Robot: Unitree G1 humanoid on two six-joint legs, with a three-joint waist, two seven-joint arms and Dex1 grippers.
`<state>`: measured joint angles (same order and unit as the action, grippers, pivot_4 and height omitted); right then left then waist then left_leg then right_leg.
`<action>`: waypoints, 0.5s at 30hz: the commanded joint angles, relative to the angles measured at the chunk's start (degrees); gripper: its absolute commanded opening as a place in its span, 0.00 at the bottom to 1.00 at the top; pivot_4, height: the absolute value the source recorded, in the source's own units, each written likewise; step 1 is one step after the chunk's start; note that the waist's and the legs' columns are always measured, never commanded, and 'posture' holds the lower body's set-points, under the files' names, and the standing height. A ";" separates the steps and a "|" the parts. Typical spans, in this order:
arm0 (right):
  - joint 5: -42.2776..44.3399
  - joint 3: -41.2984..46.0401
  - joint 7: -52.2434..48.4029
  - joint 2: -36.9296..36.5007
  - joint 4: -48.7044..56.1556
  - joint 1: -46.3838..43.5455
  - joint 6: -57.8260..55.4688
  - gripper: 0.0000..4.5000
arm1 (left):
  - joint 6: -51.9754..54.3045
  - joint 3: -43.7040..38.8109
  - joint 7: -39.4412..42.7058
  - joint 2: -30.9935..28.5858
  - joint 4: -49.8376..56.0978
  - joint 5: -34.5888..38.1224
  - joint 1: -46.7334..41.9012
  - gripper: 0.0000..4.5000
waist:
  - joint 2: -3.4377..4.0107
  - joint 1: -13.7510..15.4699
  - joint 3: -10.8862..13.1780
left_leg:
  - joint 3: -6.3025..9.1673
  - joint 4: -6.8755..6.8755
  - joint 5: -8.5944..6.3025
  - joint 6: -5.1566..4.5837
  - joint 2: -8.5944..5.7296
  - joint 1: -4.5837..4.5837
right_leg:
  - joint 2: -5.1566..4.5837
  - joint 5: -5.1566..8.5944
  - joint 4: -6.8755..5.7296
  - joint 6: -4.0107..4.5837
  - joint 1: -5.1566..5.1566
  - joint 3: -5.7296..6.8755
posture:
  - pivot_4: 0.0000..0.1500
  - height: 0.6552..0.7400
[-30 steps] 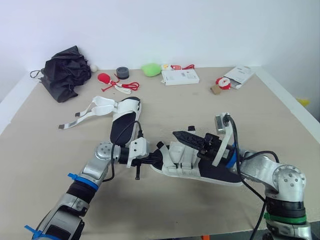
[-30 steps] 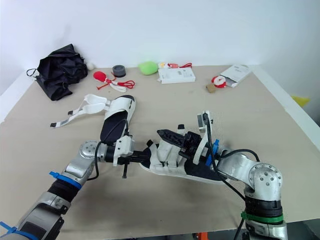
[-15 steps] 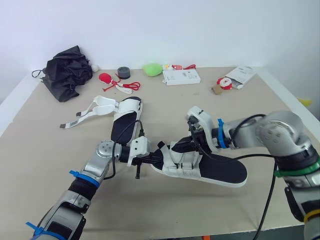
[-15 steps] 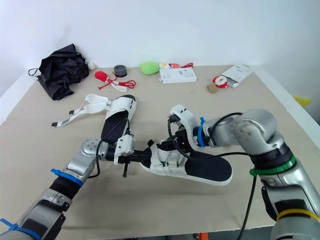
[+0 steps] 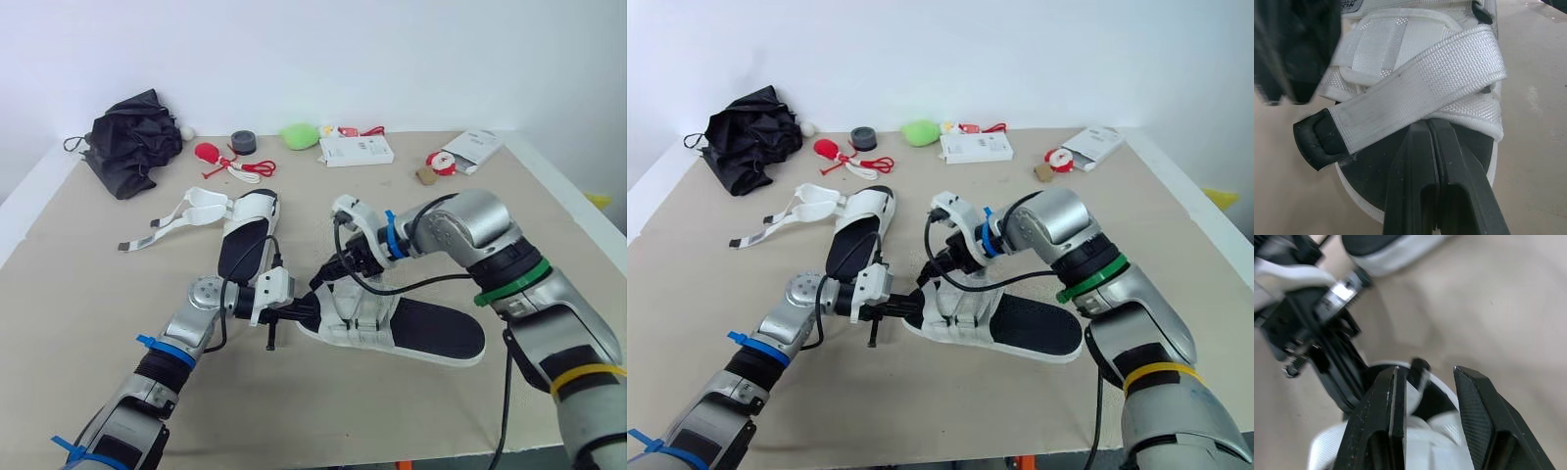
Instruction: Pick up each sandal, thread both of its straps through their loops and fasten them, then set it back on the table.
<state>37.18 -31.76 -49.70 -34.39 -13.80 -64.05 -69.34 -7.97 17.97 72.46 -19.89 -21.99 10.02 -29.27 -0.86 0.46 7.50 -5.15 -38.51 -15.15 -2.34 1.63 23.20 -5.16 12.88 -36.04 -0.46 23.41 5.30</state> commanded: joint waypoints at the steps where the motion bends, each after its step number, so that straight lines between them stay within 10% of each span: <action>1: -2.43 1.66 -2.65 1.25 -0.57 -1.71 0.49 0.39 | 2.74 3.89 -0.34 -1.41 -5.44 -5.17 4.06 0.00 | 0.00 -0.02 0.00 | -0.01 0.00 0.00 0.00 0.00 -0.01 | 0.00 0.00 0.00 0.00 0.00 0.00 | 1.00 1.00; 15: -10.30 1.32 -6.96 4.75 -1.86 1.86 1.09 0.39 | 2.84 3.76 -0.53 -1.80 -5.08 -5.03 4.27 0.00 | 0.01 -0.02 0.00 | -0.01 -0.02 0.01 0.01 0.00 -0.02 | -0.02 -0.03 -0.04 0.04 0.00 0.01 | 1.00 1.00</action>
<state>27.49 -32.01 -55.55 -29.76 -16.02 -61.56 -68.64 -7.97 17.96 71.83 -19.89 -21.83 10.02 -29.07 -0.85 0.44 7.50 -5.15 -38.53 -15.14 -2.32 1.63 23.18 -5.18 12.85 -36.08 -0.42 23.41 5.32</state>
